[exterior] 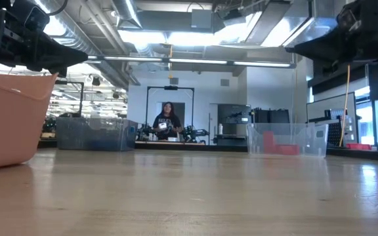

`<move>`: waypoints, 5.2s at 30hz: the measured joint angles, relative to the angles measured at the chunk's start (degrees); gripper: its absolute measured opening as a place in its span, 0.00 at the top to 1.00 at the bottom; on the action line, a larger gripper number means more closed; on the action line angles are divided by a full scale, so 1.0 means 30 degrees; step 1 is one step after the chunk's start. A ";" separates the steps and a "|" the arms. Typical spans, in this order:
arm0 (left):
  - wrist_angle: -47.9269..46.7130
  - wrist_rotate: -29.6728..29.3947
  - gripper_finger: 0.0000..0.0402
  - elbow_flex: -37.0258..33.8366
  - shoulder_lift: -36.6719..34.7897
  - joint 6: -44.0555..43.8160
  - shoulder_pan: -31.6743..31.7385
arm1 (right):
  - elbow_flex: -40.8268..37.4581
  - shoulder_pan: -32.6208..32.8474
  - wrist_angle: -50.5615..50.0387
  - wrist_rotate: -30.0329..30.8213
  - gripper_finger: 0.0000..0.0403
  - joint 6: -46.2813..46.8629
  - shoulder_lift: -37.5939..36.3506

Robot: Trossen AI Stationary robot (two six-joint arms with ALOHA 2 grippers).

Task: Sort & place blocks by color
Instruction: Return to Home Position, then put the yellow block into the orange bin

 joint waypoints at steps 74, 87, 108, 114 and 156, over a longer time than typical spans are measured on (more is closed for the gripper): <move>-0.0066 0.1515 0.94 -0.0015 0.0109 -0.2798 -0.0007 | -0.1639 0.0000 -0.4976 -0.3738 0.95 0.0976 -0.6156; -0.0066 0.1515 0.95 -0.0015 0.0109 -0.2798 0.0000 | -0.1639 0.0000 -0.4976 -0.3738 0.95 0.0951 -0.6154; -0.0064 0.1515 1.00 -0.0013 0.0109 -0.2796 0.0000 | -0.1639 0.0000 -0.4976 -0.3734 0.95 0.0976 -0.6149; -0.0065 0.1515 0.97 -0.0007 0.0109 -0.2797 0.0000 | -0.1639 0.0007 -0.4976 -0.3738 0.95 0.0968 -0.6149; 0.0452 -0.0068 1.00 -0.0007 0.0109 -0.1887 0.0000 | -0.1165 -0.0036 0.3685 -0.3562 0.93 0.1530 -0.5590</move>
